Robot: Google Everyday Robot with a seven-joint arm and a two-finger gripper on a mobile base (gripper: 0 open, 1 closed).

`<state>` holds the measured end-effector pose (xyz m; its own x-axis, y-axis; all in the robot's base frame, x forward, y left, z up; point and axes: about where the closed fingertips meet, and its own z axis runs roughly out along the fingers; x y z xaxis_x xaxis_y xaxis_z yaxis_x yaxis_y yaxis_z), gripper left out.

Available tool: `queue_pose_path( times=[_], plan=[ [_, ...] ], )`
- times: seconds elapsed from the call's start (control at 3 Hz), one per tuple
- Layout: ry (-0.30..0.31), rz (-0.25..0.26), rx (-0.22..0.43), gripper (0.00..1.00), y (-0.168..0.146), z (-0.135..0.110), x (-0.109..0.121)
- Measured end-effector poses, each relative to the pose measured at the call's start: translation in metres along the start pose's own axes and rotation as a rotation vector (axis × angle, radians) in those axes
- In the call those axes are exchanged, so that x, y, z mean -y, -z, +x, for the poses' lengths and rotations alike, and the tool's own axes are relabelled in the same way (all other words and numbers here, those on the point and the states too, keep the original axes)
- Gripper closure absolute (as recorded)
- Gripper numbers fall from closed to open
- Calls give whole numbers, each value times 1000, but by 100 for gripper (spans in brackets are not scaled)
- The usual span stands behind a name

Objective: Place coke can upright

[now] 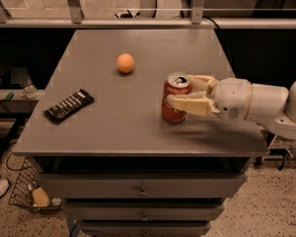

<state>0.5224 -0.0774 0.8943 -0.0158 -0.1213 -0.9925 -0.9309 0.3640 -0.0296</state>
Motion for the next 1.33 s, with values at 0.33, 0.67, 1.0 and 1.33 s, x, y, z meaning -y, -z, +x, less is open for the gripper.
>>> queue_pose_path(
  times=[0.33, 0.67, 1.0, 1.33],
  plan=[
    [1, -4, 0, 62, -2, -1, -1],
    [3, -9, 0, 37, -4, -2, -2],
    [4, -13, 1, 13, -6, -3, -4],
    [5, -17, 1, 0, -8, -3, -5]
  ],
)
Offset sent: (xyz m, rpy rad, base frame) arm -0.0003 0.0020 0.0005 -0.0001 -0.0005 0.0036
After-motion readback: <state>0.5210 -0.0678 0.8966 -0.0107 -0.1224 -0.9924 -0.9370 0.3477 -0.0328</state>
